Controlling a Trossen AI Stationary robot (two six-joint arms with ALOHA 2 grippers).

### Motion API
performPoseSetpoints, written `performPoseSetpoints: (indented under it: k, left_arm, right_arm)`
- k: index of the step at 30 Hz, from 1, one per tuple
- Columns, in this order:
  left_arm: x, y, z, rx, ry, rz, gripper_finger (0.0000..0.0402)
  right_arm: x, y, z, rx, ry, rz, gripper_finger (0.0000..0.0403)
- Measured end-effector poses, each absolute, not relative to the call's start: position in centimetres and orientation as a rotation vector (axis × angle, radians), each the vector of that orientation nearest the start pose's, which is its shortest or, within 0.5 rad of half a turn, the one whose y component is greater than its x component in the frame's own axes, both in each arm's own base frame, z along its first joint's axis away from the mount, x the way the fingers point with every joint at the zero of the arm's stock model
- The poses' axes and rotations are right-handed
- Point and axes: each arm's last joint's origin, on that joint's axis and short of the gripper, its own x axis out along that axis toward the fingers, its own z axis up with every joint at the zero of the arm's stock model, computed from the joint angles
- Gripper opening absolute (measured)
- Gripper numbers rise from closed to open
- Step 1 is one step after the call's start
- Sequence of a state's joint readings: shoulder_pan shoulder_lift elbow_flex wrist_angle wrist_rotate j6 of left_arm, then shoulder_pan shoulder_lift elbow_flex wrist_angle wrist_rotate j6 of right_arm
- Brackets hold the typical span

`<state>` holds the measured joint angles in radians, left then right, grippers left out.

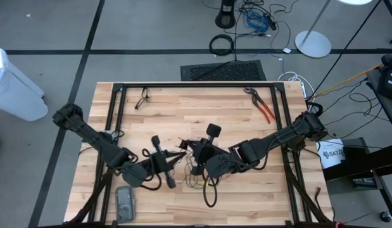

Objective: Coil cords
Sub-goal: Coil the black wire onto the spool

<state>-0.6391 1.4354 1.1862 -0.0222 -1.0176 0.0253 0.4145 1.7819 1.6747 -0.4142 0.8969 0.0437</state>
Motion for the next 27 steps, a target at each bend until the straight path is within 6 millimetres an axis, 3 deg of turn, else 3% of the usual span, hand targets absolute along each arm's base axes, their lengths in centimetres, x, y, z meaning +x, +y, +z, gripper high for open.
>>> performPoseSetpoints:
  k: [6, 12, 22, 27]
  left_arm:
    - [25.4, -16.9, 34.5, 0.253, 0.224, 0.33, 0.0001]
    - [24.2, -17.3, 34.6, 0.329, 0.28, 0.143, 0.0001]
    - [23.6, -18.5, 34.4, 0.397, 0.3, -0.061, 0.001]
    - [23.5, -18.7, 34.3, 0.414, 0.303, -0.145, 0.0011]
  right_arm:
    - [37.6, 14.3, 35.2, -0.287, 0.431, -0.357, 0.0]
    - [36.9, 14.7, 35.7, -0.252, 0.446, -0.226, 0.0]
    - [35.5, 16.2, 36.4, -0.179, 0.481, 0.04, 0.0]
    - [35.3, 16.5, 36.3, -0.176, 0.492, 0.086, 0.0]
